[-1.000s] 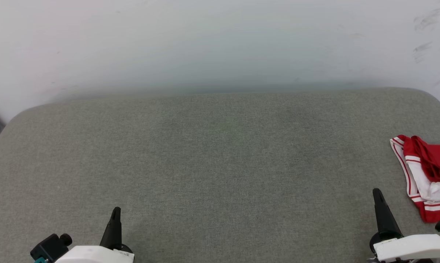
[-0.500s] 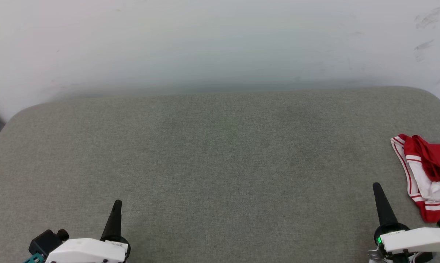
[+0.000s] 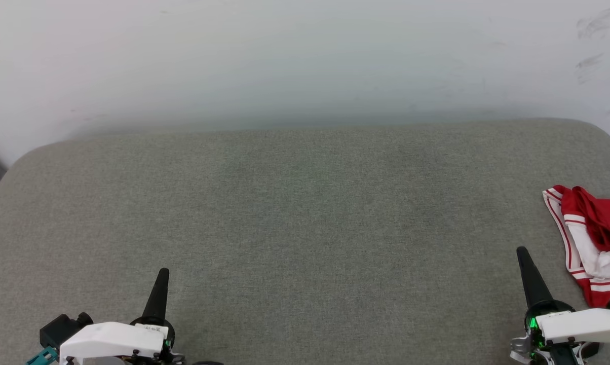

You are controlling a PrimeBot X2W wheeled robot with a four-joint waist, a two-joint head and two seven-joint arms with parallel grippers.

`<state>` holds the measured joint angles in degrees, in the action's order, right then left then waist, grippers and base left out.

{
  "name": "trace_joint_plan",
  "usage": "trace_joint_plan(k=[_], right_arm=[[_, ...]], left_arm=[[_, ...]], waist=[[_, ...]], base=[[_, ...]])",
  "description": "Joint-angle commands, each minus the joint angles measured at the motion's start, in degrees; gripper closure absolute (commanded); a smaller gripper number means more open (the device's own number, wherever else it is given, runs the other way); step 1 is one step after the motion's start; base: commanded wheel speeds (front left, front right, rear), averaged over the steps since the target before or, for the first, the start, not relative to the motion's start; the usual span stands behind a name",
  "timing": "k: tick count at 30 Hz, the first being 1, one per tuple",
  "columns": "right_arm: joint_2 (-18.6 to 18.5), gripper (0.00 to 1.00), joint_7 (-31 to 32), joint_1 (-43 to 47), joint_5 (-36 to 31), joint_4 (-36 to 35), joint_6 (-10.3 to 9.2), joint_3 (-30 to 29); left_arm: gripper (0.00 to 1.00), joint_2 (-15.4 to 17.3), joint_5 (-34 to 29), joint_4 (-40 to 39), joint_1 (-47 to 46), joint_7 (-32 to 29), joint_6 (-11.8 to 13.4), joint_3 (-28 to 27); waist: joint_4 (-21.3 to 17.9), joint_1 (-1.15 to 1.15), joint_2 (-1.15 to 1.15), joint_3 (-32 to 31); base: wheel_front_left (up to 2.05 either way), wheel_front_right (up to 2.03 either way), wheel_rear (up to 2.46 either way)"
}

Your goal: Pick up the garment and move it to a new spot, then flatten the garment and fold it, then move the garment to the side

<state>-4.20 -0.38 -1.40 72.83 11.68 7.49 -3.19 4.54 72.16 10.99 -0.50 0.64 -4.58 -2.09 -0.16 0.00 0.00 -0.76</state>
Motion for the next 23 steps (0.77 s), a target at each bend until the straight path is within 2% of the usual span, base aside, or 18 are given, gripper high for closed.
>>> trace_joint_plan(k=[1, 23], right_arm=[[-0.34, 1.00, 0.36, -1.42, 1.51, -0.06, 0.01, -0.19], [-0.09, 1.00, 3.31, -3.54, 12.19, 1.22, 0.01, -1.02]], left_arm=[[1.00, 0.22, 1.47, -0.09, -1.37, -0.35, -0.65, -0.30], [1.00, -0.03, 12.69, 1.65, -3.90, -3.28, -2.01, -1.50]], waist=[[0.01, 0.00, 0.00, 0.03], [0.08, 0.00, 0.00, 0.48]], base=[[0.00, 0.00, 0.00], [0.00, 0.00, 0.00]])
